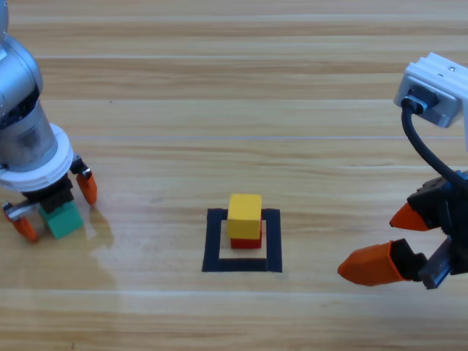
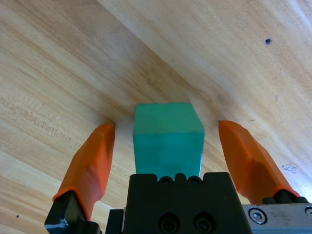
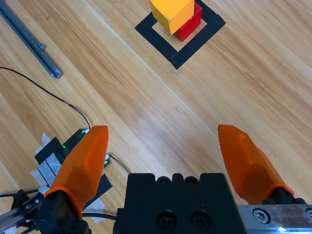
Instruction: Stack the blocks in the rectangular block: red at the bottom, yellow in the middle, green on top
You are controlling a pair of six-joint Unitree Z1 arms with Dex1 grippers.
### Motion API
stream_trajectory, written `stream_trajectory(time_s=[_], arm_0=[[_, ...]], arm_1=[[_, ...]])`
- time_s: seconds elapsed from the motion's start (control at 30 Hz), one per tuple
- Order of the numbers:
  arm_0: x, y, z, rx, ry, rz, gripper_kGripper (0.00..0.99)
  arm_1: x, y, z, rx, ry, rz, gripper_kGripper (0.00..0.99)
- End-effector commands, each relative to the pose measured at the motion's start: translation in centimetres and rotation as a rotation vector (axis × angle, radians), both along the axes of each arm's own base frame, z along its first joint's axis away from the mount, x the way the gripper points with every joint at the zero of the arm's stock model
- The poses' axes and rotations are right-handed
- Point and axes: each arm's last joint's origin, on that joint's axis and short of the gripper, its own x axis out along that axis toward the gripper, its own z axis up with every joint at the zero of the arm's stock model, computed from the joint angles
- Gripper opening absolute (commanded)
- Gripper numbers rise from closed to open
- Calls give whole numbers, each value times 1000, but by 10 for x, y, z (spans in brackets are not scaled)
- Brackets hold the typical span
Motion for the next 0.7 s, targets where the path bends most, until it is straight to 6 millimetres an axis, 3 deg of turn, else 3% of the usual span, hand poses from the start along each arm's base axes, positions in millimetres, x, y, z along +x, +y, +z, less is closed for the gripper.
stream_trajectory(time_s=[0.03,0.13,0.23,0.3,0.37,0.57,0.7], arm_0=[[1,0,-20,4,38,-13,755],[2,-6,-19,2,33,-48,606],[3,-10,-15,7,37,-91,360],[6,-13,-3,17,44,-138,160],[11,-20,13,28,35,-210,34],[34,-62,74,5,-90,-571,8],[32,-105,116,-4,-169,-849,6]], arm_1=[[1,3,-17,-43,27,14,990],[1,3,-17,-44,25,13,990],[2,3,-17,-45,23,11,990],[2,3,-16,-44,22,9,990],[2,3,-16,-44,21,4,990],[3,2,-15,-49,5,-15,990],[2,2,-15,-46,8,-20,990]])
